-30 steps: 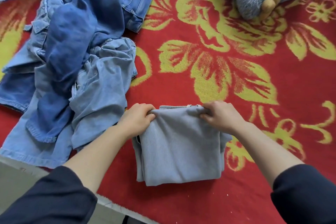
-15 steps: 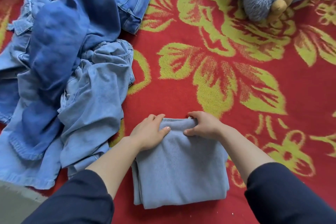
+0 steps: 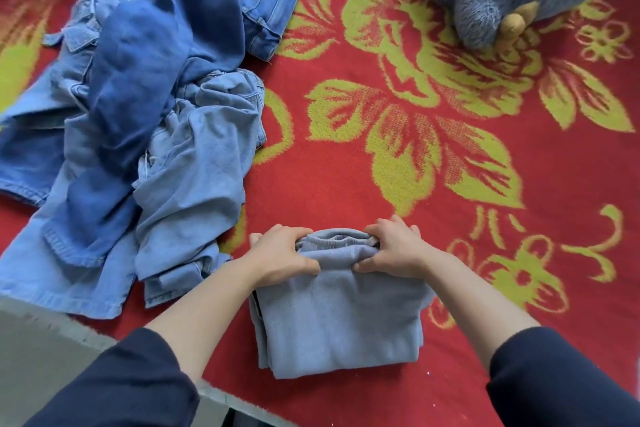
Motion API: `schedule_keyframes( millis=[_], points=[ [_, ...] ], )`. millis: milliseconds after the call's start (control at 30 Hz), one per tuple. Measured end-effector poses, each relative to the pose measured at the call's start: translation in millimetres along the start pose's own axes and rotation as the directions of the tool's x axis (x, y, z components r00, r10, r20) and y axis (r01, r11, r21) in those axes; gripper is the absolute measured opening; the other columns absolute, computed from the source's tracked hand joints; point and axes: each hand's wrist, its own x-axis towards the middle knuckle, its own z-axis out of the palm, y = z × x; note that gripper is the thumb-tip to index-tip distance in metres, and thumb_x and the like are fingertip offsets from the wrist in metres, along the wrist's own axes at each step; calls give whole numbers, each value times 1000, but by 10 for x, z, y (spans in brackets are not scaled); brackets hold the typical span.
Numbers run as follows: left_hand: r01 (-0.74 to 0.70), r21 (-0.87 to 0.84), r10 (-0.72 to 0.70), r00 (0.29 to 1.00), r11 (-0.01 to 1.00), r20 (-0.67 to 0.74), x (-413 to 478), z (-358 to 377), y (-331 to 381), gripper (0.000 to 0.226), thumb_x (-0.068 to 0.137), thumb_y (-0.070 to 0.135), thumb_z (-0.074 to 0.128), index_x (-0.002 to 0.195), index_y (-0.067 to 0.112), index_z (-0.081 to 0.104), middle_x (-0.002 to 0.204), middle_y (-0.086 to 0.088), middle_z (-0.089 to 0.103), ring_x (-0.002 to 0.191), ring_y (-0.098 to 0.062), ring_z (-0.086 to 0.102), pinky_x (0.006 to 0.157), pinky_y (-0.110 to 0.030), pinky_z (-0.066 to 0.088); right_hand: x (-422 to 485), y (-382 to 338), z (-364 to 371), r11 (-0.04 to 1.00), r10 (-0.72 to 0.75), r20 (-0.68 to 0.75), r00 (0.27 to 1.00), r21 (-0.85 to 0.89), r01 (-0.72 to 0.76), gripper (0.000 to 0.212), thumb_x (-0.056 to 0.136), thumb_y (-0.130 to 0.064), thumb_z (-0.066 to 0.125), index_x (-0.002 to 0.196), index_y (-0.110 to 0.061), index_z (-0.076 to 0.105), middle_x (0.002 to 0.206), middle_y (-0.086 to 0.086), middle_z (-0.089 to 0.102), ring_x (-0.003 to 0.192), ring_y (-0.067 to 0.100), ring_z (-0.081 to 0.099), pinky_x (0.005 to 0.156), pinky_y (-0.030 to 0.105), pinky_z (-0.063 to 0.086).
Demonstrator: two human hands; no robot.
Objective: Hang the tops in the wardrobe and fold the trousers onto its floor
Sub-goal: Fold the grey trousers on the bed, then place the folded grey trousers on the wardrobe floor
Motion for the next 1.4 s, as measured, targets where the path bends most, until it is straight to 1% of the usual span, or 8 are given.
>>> schedule_keyframes(
  millis=[200, 300, 367, 500, 667, 900, 1033, 1400],
  points=[
    [-109, 27, 111, 988, 994, -108, -838, 149, 97, 24, 67, 43, 61, 91, 40, 56, 76, 18, 59, 79, 1, 52, 100, -37, 26, -849, -235, 13, 969, -231, -148, 962, -121, 214, 38, 76, -56, 65, 95, -25, 54, 117, -9, 51, 136, 18, 27, 103, 43, 19],
    [-74, 67, 86, 976, 995, -198, -1390, 337, 104, 32, 70, 39, 64, 100, 35, 57, 88, 18, 56, 91, -4, 51, 112, -37, 15, -1284, -472, 87, 936, -317, -172, 933, -215, 279, 30, 81, -48, 60, 89, -24, 43, 84, -11, 50, 109, 16, 52, 109, 47, 16],
    [-27, 45, 39, 956, 999, -290, -1813, 467, 96, 38, 68, 39, 65, 104, 30, 56, 98, 15, 57, 99, -8, 53, 112, -34, 19, -1540, -642, 128, 890, -403, -197, 894, -312, 333, 25, 81, -44, 59, 92, -27, 45, 84, -12, 54, 101, 17, 54, 106, 43, 15],
    [67, -72, -94, 859, 995, -502, -2712, 683, 6, 41, 68, 36, 67, 107, 28, 57, 98, 9, 56, 96, -18, 54, 85, -33, 42, -1962, -1138, 191, 772, -585, -201, 786, -437, 462, 30, 77, -46, 66, 89, -27, 45, 83, -13, 54, 96, 18, 53, 99, 42, 22],
    [142, -241, -262, 760, 960, -595, -3707, 740, -386, 49, 72, 29, 71, 119, 26, 57, 109, 4, 55, 102, -18, 56, 84, -36, 48, -2301, -2062, 381, 606, -751, -102, 652, -500, 619, 32, 74, -42, 68, 93, -18, 58, 91, 0, 67, 93, 27, 57, 80, 33, 35],
    [212, -361, -412, 609, 908, -678, -5117, 786, -1367, 50, 74, 30, 76, 120, 22, 58, 111, 0, 56, 103, -21, 56, 85, -37, 46, -2723, -3668, 1004, 382, -868, 60, 493, -554, 740, 41, 81, -52, 62, 106, -19, 60, 100, 5, 66, 98, 28, 58, 73, 33, 34],
    [259, -414, -488, 508, 873, -710, -5979, 950, -2150, 47, 77, 41, 73, 119, 29, 56, 112, 5, 56, 103, -18, 57, 73, -30, 40, -2920, -4773, 1588, 252, -879, 197, 433, -580, 775, 46, 82, -57, 61, 109, -19, 57, 104, 8, 65, 104, 28, 56, 81, 35, 39],
    [356, -582, -676, 265, 731, -688, -8306, 1260, -3961, 49, 79, 39, 71, 122, 24, 53, 120, 8, 53, 109, -14, 53, 78, -28, 43, -3719, -7430, 3341, 20, -876, 406, 260, -508, 861, 41, 83, -53, 59, 106, -21, 56, 98, 9, 64, 98, 31, 57, 79, 33, 40]
  ],
)
